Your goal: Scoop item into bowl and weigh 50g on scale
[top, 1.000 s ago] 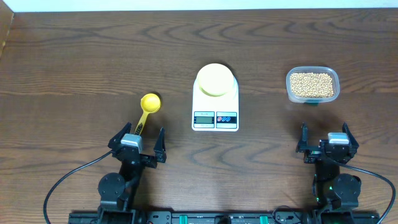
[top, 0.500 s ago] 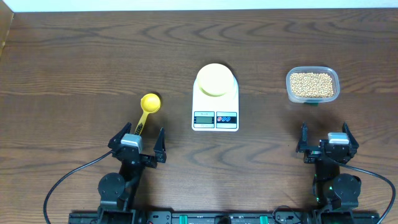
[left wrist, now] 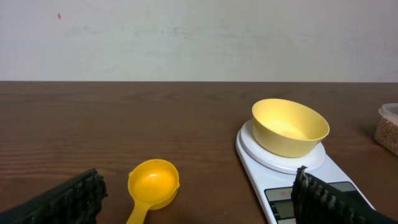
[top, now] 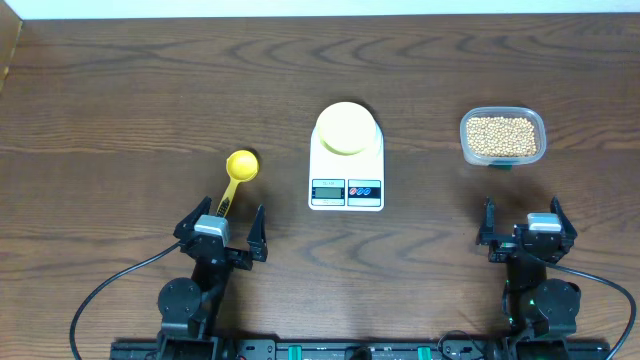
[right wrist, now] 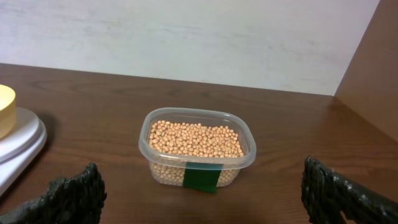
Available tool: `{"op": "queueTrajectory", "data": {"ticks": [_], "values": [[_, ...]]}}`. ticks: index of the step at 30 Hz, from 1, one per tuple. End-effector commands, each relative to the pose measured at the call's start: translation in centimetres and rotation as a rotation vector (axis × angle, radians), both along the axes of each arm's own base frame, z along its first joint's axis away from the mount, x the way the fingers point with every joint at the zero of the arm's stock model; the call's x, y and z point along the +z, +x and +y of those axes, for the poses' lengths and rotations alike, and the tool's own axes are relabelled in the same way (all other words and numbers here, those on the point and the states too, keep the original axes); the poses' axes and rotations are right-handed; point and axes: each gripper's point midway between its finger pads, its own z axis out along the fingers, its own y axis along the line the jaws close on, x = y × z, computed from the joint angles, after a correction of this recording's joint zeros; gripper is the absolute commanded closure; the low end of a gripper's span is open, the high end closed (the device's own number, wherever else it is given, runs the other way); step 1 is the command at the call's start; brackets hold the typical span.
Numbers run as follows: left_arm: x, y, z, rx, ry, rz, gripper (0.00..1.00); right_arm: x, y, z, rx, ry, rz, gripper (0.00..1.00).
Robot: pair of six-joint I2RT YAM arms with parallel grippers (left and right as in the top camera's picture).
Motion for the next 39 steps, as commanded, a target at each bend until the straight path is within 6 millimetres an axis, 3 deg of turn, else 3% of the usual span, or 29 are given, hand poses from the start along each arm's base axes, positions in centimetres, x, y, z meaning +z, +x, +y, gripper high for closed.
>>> {"op": "queueTrajectory", "data": {"ticks": [1, 12, 22, 32, 39], "values": [[-1.2, -0.2, -0.4, -0.026, 0.006, 0.037, 0.02, 0.0, 0.0, 0.3, 0.018, -0.013, 0.001, 0.01], [-1.2, -0.2, -0.4, -0.028, 0.006, 0.036, 0.02, 0.0, 0.0, 0.3, 0.018, -0.013, 0.001, 0.01], [1.5, -0.6, -0.5, -0.033, 0.008, 0.015, 0.02, 0.0, 0.0, 0.3, 0.018, -0.013, 0.001, 0.01], [3.5, 0.0, -0.6, -0.045, 0.043, 0.107, 0.02, 0.0, 0.0, 0.3, 0.018, -0.013, 0.001, 0.01], [3.8, 1.7, -0.8, -0.053, 0.074, 0.281, 0.02, 0.0, 0.0, 0.3, 0.018, -0.013, 0.001, 0.01]]}}
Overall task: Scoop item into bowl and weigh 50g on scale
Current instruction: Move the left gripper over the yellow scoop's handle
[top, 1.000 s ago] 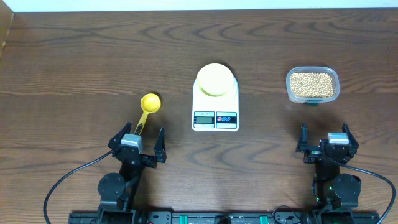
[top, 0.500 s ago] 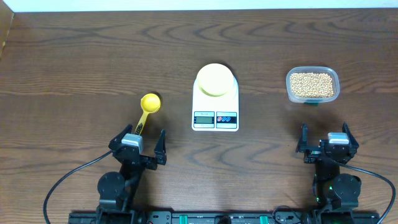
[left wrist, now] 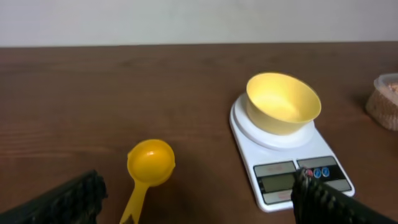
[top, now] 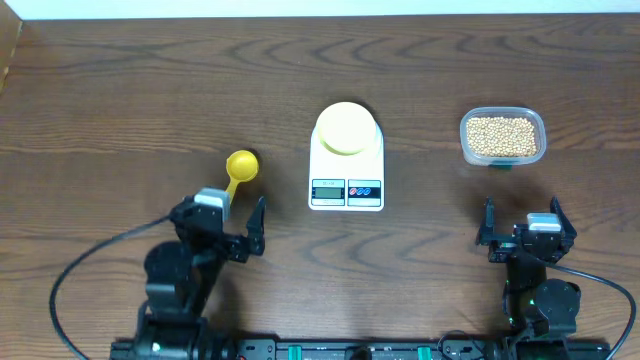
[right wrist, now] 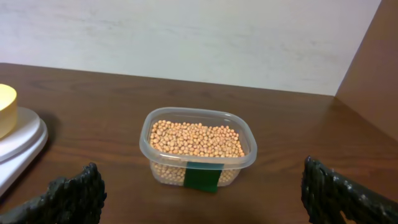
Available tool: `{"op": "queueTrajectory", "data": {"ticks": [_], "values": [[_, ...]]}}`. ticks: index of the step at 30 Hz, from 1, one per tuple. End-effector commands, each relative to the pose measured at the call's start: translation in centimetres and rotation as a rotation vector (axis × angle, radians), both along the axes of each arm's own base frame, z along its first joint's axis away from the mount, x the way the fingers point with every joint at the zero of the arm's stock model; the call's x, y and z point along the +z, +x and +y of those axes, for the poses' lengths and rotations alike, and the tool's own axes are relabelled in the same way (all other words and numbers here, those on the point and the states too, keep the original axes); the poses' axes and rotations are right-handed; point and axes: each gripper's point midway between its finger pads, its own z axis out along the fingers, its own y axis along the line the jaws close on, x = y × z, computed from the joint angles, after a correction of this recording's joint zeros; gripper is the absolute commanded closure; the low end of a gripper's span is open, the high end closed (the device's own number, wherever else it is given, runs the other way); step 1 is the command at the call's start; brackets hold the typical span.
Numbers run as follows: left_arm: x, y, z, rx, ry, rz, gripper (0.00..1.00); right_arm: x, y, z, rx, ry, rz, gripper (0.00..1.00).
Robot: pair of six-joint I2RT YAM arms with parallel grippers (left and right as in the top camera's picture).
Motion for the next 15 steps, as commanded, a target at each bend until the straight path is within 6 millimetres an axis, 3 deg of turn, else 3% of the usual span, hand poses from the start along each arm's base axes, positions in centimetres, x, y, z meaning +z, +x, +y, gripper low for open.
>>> {"op": "queueTrajectory", "data": {"ticks": [1, 15], "values": [[0.9, 1.1, -0.2, -0.019, 0.021, 0.052, 0.02, 0.0, 0.0, 0.3, 0.017, -0.013, 0.0, 0.01], [-0.5, 3.4, -0.4, -0.042, 0.08, 0.349, 0.02, 0.0, 0.0, 0.3, 0.017, -0.013, 0.0, 0.01]]}}
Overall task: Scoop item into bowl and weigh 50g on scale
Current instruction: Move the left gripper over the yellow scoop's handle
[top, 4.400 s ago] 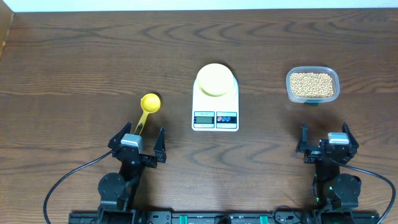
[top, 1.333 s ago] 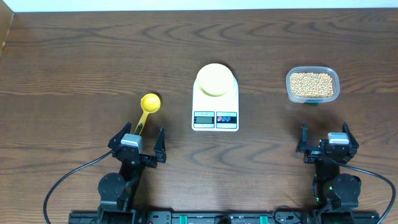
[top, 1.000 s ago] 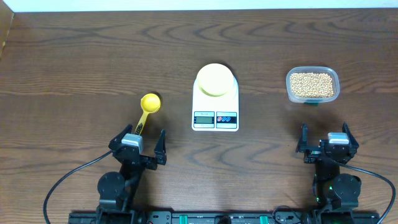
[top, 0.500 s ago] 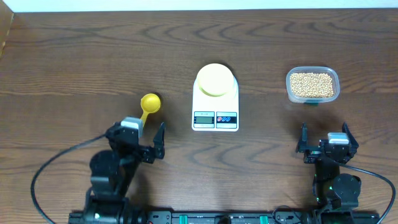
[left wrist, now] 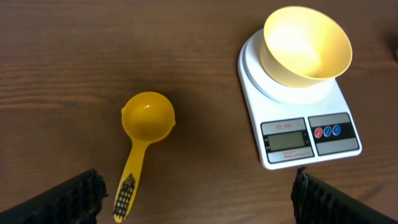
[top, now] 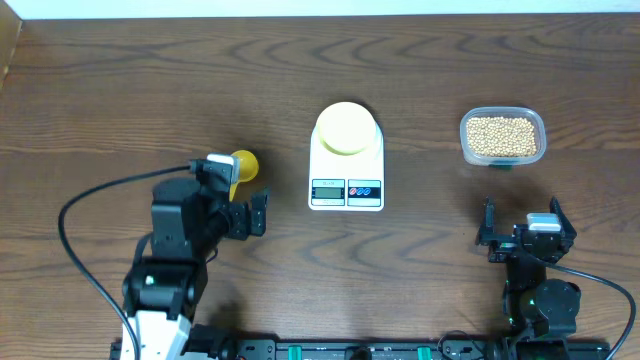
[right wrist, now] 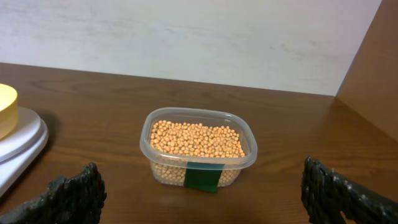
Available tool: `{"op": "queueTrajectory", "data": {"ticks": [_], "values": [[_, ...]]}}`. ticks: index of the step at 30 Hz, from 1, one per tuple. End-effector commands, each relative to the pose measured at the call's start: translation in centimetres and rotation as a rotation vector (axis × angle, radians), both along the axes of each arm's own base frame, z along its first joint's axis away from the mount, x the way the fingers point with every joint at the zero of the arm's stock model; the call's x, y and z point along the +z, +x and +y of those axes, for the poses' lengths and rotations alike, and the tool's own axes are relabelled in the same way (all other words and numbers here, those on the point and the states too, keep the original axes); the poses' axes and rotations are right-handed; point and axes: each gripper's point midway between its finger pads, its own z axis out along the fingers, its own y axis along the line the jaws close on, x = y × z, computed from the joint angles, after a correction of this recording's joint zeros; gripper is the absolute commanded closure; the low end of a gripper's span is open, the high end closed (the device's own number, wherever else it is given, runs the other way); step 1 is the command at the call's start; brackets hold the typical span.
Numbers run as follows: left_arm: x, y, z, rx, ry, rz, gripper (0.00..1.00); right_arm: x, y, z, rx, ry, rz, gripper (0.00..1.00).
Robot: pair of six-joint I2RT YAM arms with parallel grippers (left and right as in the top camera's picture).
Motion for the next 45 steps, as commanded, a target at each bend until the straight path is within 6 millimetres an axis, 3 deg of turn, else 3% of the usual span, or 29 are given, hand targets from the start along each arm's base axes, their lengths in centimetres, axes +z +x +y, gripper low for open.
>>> {"op": "queueTrajectory", "data": {"ticks": [1, 8, 14, 32, 45], "values": [[1.4, 1.2, -0.2, -0.027, 0.021, 0.024, 0.02, 0.0, 0.0, 0.3, 0.015, -0.014, 0.001, 0.01], [0.7, 2.1, -0.2, -0.025, 0.031, 0.13, 0.02, 0.0, 0.0, 0.3, 0.015, -0.014, 0.001, 0.01], [0.3, 2.7, 0.9, 0.023, 0.085, 0.213, 0.02, 0.0, 0.0, 0.3, 0.015, -0.014, 0.001, 0.01], [2.4, 4.8, 2.3, 0.07, 0.17, 0.377, 0.02, 0.0, 0.0, 0.3, 0.015, -0.014, 0.001, 0.01], [0.3, 5.1, 3.4, 0.032, 0.156, 0.527, 0.02, 0.0, 0.0, 0.3, 0.015, -0.014, 0.001, 0.01]]}}
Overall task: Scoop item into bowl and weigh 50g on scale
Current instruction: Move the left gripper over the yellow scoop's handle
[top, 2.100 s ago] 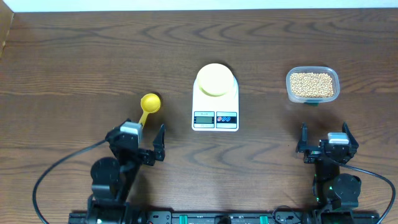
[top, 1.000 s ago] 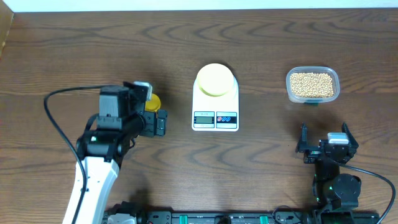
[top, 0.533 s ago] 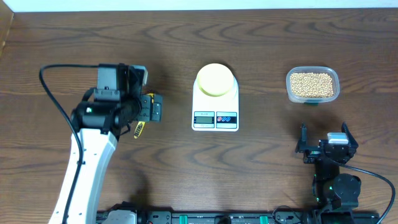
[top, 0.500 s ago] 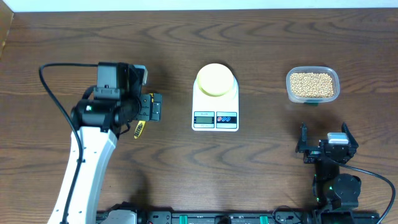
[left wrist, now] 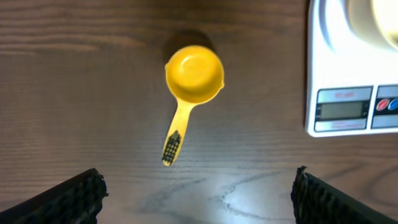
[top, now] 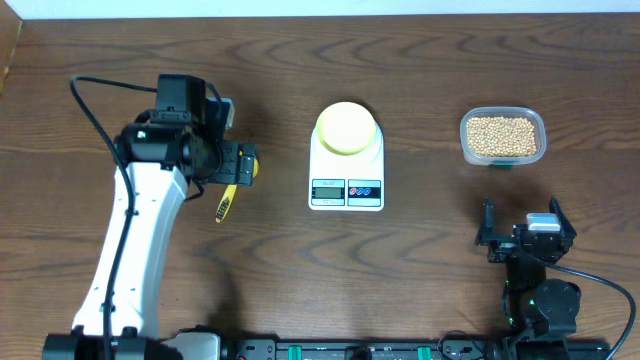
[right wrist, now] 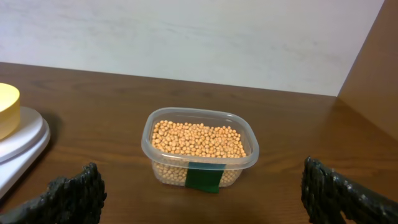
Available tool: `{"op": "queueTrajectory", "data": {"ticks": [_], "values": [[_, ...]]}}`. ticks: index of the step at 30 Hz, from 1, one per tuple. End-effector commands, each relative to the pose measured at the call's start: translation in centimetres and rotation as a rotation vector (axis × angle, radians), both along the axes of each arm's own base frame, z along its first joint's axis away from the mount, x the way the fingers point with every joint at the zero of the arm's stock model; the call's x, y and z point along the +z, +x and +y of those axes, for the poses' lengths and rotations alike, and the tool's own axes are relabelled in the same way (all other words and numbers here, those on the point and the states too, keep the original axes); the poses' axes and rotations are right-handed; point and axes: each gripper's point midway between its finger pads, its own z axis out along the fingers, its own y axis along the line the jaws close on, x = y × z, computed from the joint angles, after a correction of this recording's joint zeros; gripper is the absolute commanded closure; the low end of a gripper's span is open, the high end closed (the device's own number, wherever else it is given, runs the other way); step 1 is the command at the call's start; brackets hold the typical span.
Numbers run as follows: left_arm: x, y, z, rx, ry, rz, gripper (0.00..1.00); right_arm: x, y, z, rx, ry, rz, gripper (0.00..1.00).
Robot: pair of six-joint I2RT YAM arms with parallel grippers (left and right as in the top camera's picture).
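A yellow scoop [left wrist: 193,74] lies empty on the table, its handle [top: 224,203] pointing to the near edge. My left gripper [left wrist: 199,199] hangs open high above it, facing straight down, with nothing between the fingers; from overhead the left gripper [top: 225,165] covers most of the scoop's cup. The white scale [top: 347,170] carries an empty yellow bowl [top: 346,128]. A clear tub of beans [right wrist: 199,146] stands ahead of my right gripper [right wrist: 202,199], which is open and low near the front edge.
The scale's edge and display [left wrist: 339,111] show at the right of the left wrist view. The left arm's cable [top: 100,95] loops over the table at the far left. A wall stands behind the bean tub [top: 502,136].
My left gripper has moved farther out and higher and now looks straight down on the scoop. The right arm, scoop, scale and tub have not moved.
Both grippers first rested open at the near edge, the left one just behind the scoop's handle. The left arm then stood raised and tilted down toward the scoop, then higher and farther, and now hangs over it. The right gripper stayed put throughout.
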Motion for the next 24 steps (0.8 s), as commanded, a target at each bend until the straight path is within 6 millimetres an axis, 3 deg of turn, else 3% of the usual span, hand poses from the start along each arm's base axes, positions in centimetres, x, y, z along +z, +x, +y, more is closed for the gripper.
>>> {"op": "queueTrajectory", "data": {"ticks": [1, 8, 24], "values": [[0.1, 0.5, 0.3, -0.028, -0.035, 0.008, 0.02, 0.0, 0.0, 0.2, 0.01, -0.014, 0.0, 0.01], [-1.2, 0.2, 1.7, -0.022, -0.048, 0.073, 0.02, 0.0, 0.0, 0.2, 0.01, -0.014, 0.0, 0.01], [-1.2, 0.4, 1.7, -0.022, -0.048, 0.066, 0.02, 0.0, 0.0, 0.2, 0.01, -0.014, 0.0, 0.01]]}}
